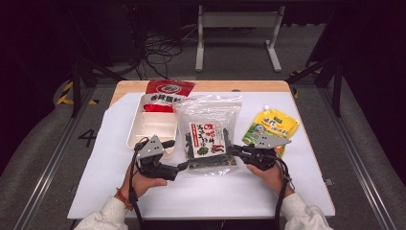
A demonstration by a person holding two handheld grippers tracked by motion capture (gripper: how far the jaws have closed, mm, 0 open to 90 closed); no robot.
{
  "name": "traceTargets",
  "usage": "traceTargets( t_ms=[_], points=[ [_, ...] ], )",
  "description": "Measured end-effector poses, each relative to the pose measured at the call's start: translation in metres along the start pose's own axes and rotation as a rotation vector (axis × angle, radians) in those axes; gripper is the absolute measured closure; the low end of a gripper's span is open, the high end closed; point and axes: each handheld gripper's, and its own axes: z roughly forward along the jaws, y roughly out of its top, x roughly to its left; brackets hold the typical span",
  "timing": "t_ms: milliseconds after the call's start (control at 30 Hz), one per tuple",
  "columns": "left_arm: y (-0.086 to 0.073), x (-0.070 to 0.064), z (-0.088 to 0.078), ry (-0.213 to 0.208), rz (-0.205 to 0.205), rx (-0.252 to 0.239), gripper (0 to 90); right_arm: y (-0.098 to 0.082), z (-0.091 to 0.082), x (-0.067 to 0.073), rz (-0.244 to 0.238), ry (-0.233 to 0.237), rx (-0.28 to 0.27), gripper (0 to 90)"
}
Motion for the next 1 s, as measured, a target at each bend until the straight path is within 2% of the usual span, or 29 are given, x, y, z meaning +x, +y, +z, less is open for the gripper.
traceTargets(
  t_ms=[200,300,400,500,567,600,633,700,767,800,867,900,1000],
  points=[
    [0.014,0.002,0.009,-0.005,-0.036,-0.007,12.7,0.002,-0.004,0.005,-0.044,0.033,-0.022,82.4],
    [0.016,0.003,0.01,-0.01,-0.056,-0.016,13.1,0.0,-0.004,0.004,-0.038,0.042,-0.029,82.3],
    [0.019,0.007,0.013,0.023,-0.069,-0.03,13.0,0.001,-0.005,0.005,-0.038,0.05,-0.035,82.2],
    [0.018,0.012,0.014,0.038,-0.087,-0.025,12.6,0.002,-0.005,0.006,-0.042,0.052,-0.036,82.1],
    [0.017,0.016,0.013,0.055,-0.117,-0.032,11.9,0.002,-0.006,0.006,-0.04,0.055,-0.037,82.4],
    [0.016,0.019,0.013,0.053,-0.119,-0.039,12.0,0.002,-0.006,0.006,-0.042,0.054,-0.038,82.6],
    [0.016,0.02,0.013,0.034,-0.135,-0.041,12.1,0.002,-0.006,0.006,-0.041,0.061,-0.043,82.6],
    [0.016,0.02,0.016,0.035,-0.11,-0.015,12.2,0.003,-0.006,0.008,-0.05,0.067,-0.044,82.6],
    [0.016,0.018,0.019,-0.01,-0.102,-0.012,13.4,0.004,-0.005,0.009,-0.052,0.074,-0.043,82.6],
    [0.017,0.017,0.021,-0.008,-0.084,-0.007,15.1,0.004,-0.005,0.01,-0.056,0.075,-0.042,82.6],
    [0.018,0.015,0.023,-0.016,-0.085,-0.007,18.9,0.005,-0.005,0.012,-0.059,0.076,-0.04,82.6],
    [0.018,0.014,0.024,-0.003,-0.08,-0.013,21.6,0.005,-0.005,0.012,-0.056,0.075,-0.038,82.4],
    [0.017,0.012,0.023,-0.007,-0.067,-0.031,28.0,0.005,-0.004,0.011,-0.024,0.067,-0.035,81.7]
  ],
)
